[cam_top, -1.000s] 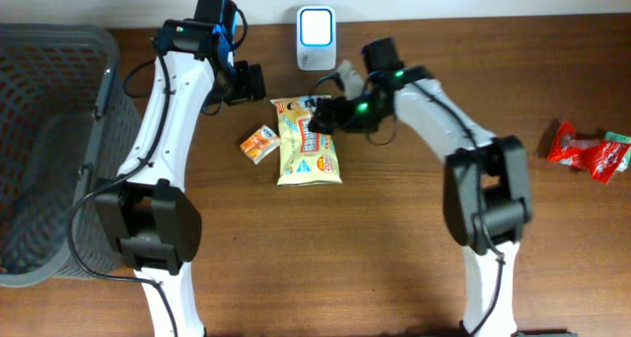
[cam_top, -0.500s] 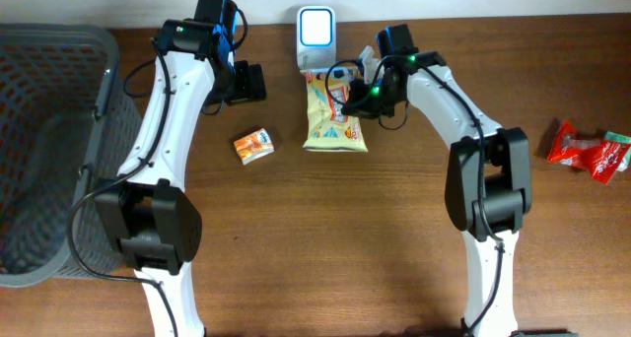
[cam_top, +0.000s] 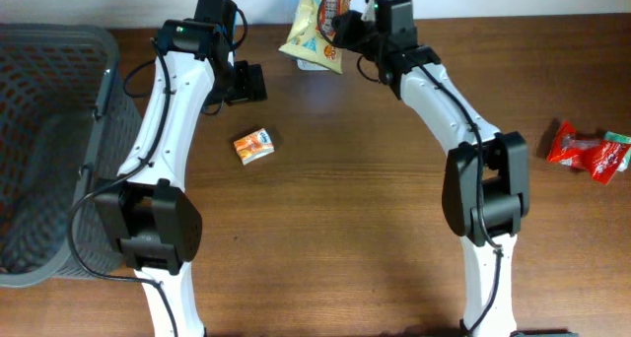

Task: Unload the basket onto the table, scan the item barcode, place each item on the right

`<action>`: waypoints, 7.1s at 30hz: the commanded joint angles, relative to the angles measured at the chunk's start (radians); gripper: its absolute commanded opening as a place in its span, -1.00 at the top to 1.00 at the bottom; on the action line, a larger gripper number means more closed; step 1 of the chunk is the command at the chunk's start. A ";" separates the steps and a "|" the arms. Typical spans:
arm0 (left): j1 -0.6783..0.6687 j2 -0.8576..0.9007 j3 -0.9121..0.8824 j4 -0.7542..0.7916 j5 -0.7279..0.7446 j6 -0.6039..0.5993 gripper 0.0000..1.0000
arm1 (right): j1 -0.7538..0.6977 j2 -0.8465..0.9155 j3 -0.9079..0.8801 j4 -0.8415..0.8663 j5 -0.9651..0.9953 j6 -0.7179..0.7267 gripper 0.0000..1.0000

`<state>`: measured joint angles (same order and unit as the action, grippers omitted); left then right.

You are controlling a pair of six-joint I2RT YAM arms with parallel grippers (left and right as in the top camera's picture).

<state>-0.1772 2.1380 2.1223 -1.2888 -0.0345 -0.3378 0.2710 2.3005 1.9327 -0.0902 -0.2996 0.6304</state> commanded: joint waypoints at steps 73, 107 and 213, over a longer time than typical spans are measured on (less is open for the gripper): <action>-0.135 0.304 -0.147 0.053 0.239 0.286 0.21 | -0.312 -0.167 -0.039 -0.988 -0.080 -0.657 -0.97; -0.062 0.317 0.365 -0.134 -0.041 0.036 -0.98 | 0.036 -0.166 -0.325 -0.704 -0.092 -0.049 -0.97; -0.062 0.317 0.365 -0.134 -0.041 0.036 -0.99 | 0.065 0.137 0.198 -0.098 0.282 -1.069 0.92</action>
<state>-0.2382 2.4466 2.4798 -1.4216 -0.0647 -0.2893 0.3264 2.4248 2.1235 -0.1825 0.0017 -0.4103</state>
